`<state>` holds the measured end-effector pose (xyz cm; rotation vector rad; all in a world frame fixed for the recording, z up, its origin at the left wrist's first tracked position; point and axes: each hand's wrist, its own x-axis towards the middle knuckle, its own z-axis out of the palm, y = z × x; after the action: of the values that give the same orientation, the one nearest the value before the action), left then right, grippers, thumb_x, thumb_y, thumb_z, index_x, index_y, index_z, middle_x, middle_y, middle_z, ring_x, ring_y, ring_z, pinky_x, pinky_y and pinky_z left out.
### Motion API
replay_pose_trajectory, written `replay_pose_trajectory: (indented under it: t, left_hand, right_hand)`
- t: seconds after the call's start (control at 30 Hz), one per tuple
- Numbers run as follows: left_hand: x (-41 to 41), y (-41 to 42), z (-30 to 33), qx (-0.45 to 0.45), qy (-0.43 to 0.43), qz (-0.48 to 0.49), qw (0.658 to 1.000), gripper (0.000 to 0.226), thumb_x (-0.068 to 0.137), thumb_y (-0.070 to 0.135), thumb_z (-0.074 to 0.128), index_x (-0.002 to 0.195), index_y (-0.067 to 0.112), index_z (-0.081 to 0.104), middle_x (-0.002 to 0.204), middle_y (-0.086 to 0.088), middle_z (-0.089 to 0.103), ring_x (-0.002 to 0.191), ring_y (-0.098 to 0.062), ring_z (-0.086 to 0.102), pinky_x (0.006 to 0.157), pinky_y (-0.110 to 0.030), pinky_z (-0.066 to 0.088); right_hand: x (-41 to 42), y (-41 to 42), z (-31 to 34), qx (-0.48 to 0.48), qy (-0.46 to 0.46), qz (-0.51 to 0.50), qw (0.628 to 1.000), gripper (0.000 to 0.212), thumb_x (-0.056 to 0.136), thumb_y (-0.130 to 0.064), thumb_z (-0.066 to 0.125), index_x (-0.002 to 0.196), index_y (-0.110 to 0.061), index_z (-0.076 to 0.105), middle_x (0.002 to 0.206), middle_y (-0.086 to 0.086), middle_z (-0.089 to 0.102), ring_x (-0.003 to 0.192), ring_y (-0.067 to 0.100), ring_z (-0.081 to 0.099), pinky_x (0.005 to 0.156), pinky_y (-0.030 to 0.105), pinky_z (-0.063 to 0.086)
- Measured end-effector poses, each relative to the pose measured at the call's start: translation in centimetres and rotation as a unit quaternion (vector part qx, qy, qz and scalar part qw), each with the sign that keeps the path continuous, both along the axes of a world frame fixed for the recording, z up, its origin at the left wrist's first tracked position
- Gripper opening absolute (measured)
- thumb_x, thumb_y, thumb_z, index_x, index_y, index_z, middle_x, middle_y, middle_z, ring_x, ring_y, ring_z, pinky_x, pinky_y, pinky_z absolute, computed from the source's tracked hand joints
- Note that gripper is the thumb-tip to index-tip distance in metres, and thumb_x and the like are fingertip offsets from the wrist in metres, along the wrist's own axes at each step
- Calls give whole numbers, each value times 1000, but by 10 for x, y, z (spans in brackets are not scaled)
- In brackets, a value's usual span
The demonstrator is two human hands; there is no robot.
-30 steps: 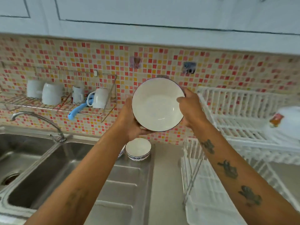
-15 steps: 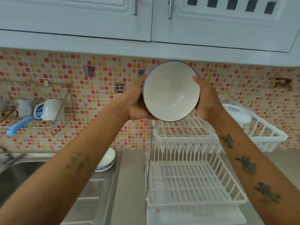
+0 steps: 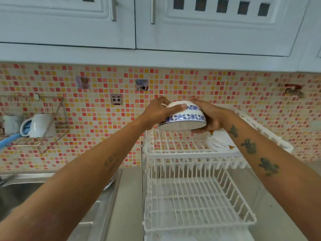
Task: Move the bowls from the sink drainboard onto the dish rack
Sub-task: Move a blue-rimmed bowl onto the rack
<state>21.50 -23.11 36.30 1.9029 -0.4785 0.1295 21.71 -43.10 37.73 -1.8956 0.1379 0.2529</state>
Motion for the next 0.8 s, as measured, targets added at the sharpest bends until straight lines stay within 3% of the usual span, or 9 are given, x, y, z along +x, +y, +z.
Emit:
replay_pose_trajectory:
  t: [0.1, 0.23, 0.43, 0.53, 0.67, 0.8]
  left_hand:
    - [2, -6, -9, 61, -23, 3, 998, 56, 64, 51, 83, 92, 11, 56, 96, -6, 67, 87, -24, 70, 69, -41, 56]
    - [0, -6, -17, 97, -58, 24, 993, 66, 63, 47, 86, 101, 0, 58, 103, -14, 65, 93, -29, 66, 71, -44, 54]
    - [-1, -7, -23, 169, -79, 19, 982, 67, 58, 50, 87, 100, 7, 57, 106, -4, 61, 97, -25, 62, 77, -45, 54]
    - [-3, -7, -26, 205, -87, 15, 975, 66, 59, 47, 88, 104, 12, 56, 115, -2, 59, 102, -23, 58, 78, -41, 53]
    - [-1, -9, -30, 263, -95, -5, 960, 75, 55, 44, 91, 116, 20, 54, 130, 0, 51, 109, -18, 50, 80, -28, 44]
    - [1, -9, -33, 310, -102, -4, 945, 90, 51, 49, 90, 128, 27, 49, 137, -1, 44, 119, -20, 47, 90, -26, 40]
  right_hand:
    - [4, -1, -15, 2, 9, 9, 1000, 54, 86, -62, 46, 111, -18, 63, 110, 12, 66, 96, 30, 62, 97, 48, 51]
    - [6, 1, -26, 5, 3, 9, 1000, 51, 91, -49, 43, 120, -12, 61, 118, 17, 68, 98, 29, 64, 91, 43, 52]
    - [9, 2, -32, -16, 13, 28, 999, 28, 95, -39, 40, 95, -17, 58, 102, 15, 68, 94, 33, 63, 93, 46, 50]
    - [9, 2, -36, -21, 8, 14, 1000, 21, 99, -34, 39, 106, -21, 53, 120, 16, 65, 110, 33, 61, 101, 50, 47]
    - [12, 3, -41, -37, 14, -2, 999, 45, 100, -31, 42, 136, -5, 45, 132, 17, 60, 117, 33, 59, 96, 46, 49]
    - [9, 5, -41, -43, 11, 1, 999, 43, 101, -28, 41, 136, -4, 46, 135, 17, 58, 122, 33, 56, 94, 43, 47]
